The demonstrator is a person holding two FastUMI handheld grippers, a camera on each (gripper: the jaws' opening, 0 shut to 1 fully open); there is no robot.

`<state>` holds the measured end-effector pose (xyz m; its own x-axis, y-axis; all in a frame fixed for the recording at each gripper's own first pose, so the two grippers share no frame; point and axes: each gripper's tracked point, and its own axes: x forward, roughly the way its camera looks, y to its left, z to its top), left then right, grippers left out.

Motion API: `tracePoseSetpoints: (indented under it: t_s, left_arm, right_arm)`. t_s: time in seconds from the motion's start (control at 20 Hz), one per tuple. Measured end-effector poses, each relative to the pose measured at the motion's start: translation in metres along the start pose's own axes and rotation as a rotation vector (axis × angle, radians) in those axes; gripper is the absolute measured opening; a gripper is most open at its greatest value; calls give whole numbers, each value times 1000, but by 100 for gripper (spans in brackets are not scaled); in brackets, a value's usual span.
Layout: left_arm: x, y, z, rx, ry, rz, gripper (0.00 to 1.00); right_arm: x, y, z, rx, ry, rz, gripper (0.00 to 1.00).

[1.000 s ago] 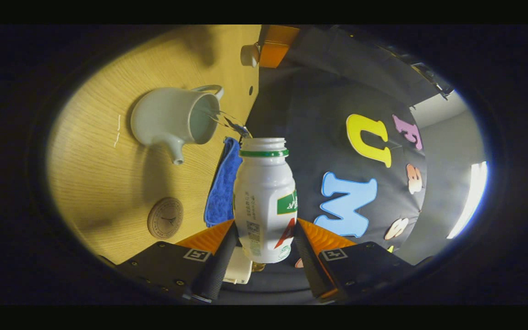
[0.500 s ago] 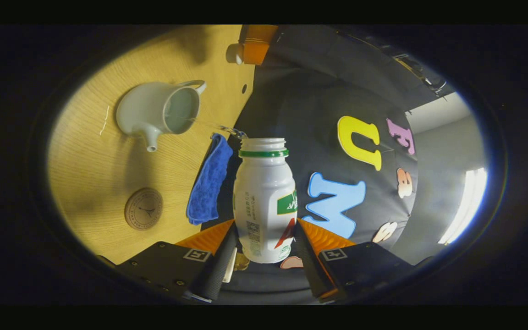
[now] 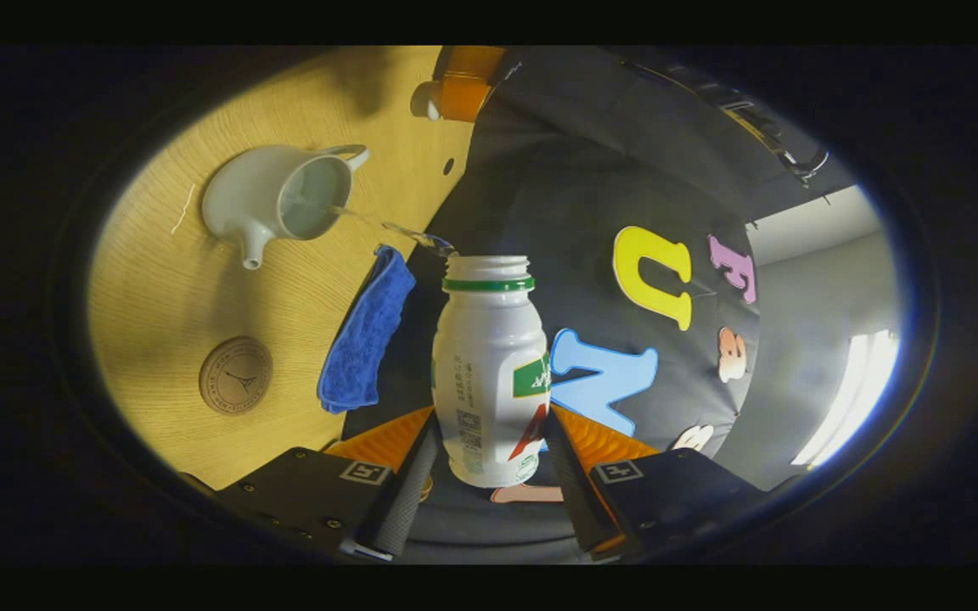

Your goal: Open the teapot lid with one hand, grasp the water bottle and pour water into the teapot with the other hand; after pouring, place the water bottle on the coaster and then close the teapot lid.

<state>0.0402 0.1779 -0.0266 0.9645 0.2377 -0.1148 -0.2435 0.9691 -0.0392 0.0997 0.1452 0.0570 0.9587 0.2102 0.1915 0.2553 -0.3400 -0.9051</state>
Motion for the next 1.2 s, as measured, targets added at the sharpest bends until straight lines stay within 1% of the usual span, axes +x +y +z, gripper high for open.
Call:
tracePoseSetpoints:
  t_s: [0.15, 0.2, 0.45, 0.95, 1.05, 1.1, 1.2]
  left_arm:
    - [0, 0, -1, 2, 4, -1, 12]
    - [0, 0, 0, 2, 4, 0, 16]
    - [0, 0, -1, 1, 6, 1, 16]
    - [-1, -1, -1, 1, 12, -4, 16]
    - [0, -1, -1, 1, 13, -4, 16]
    - [0, -2, 0, 0, 13, -5, 16]
    - [-1, -2, 0, -2, 13, -9, 16]
  right_arm:
    - [2, -9, 3, -25, -13, -18, 72]
    - [2, -12, 3, -34, -17, -24, 72]
    - [3, -25, 10, -75, -40, -53, 72]
    - [0, -38, 19, -140, -77, -109, 72]
    - [-1, -36, 19, -122, -75, -105, 72]
    - [-1, -32, 20, -93, -72, -94, 72]
    - [-2, -14, 18, 21, -57, -51, 72]
